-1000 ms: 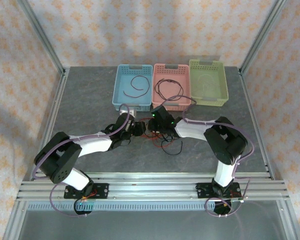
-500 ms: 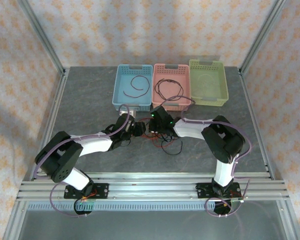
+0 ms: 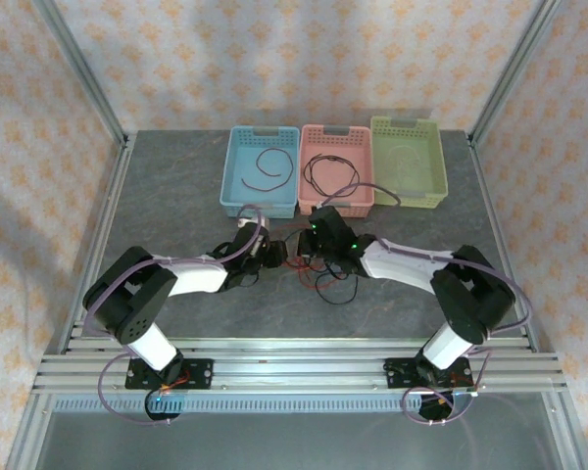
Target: Untangle the cables
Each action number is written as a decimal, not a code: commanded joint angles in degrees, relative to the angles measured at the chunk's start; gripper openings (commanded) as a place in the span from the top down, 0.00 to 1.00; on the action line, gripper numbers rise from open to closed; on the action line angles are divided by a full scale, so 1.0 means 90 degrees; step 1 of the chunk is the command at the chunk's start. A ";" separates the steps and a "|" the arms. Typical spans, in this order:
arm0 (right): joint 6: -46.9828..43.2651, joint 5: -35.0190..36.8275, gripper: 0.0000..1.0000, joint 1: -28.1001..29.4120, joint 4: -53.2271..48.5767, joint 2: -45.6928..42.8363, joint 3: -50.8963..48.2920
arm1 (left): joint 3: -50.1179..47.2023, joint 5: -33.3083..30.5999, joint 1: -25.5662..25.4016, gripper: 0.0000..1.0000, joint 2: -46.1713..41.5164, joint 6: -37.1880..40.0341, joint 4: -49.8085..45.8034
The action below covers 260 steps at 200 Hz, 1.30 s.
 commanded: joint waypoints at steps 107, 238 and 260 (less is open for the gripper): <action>-0.1258 0.0125 1.00 0.0041 -0.0360 -0.2514 -0.0131 | 0.0358 0.0108 -0.0079 0.53 0.0614 -0.0131 0.0192; -0.2249 0.1065 1.00 0.0036 -0.1413 -0.3904 0.1379 | -0.0029 -0.0021 -0.0249 0.53 0.0555 -0.0219 0.0388; -0.2318 0.1166 1.00 0.0041 -0.1457 -0.3987 0.1477 | -0.0075 -0.0062 -0.0246 0.53 0.0500 -0.0202 0.0399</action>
